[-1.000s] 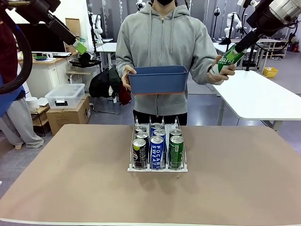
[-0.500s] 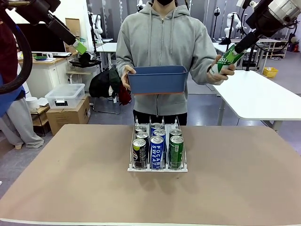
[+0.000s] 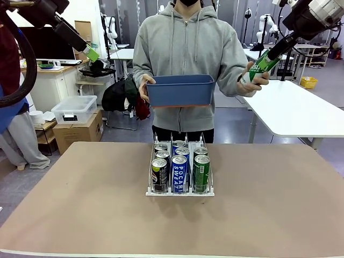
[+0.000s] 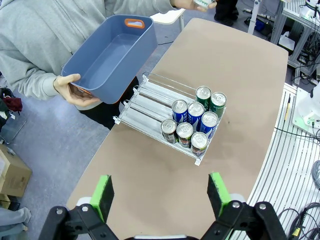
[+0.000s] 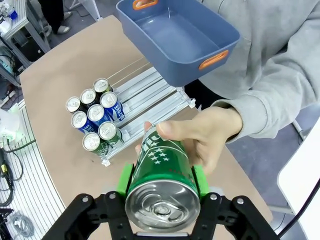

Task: Fill the beverage cans into the dispenser.
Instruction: Pick up the Sprite handed by the human.

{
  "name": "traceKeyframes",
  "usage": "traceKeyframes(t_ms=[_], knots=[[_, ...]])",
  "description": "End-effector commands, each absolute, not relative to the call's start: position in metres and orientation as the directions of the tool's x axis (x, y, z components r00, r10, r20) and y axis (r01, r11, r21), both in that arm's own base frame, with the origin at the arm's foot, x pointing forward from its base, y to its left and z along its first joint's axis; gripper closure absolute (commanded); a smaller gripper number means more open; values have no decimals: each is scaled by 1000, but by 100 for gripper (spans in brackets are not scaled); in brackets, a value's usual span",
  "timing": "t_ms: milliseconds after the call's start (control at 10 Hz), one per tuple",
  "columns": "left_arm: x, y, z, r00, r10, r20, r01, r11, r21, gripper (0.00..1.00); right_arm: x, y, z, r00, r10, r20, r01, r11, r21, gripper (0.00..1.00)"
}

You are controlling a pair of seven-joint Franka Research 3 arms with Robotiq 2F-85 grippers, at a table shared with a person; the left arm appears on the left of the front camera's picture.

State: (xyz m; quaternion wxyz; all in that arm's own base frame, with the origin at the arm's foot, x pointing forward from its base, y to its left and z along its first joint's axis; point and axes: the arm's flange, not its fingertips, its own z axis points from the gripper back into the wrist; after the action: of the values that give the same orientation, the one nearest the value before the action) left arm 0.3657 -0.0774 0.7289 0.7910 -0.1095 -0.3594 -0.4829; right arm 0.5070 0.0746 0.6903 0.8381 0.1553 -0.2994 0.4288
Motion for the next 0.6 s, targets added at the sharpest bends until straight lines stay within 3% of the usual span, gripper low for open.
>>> traceKeyframes(t_ms=[0,500], knots=[[367,-76,728,279,-684,674,842,512,171,0,503,77,687,443,586,678,-800,600,4,100],[367,-76,728,279,-684,674,842,512,171,0,500,79,688,389,627,675,-824,565,-50,100]])
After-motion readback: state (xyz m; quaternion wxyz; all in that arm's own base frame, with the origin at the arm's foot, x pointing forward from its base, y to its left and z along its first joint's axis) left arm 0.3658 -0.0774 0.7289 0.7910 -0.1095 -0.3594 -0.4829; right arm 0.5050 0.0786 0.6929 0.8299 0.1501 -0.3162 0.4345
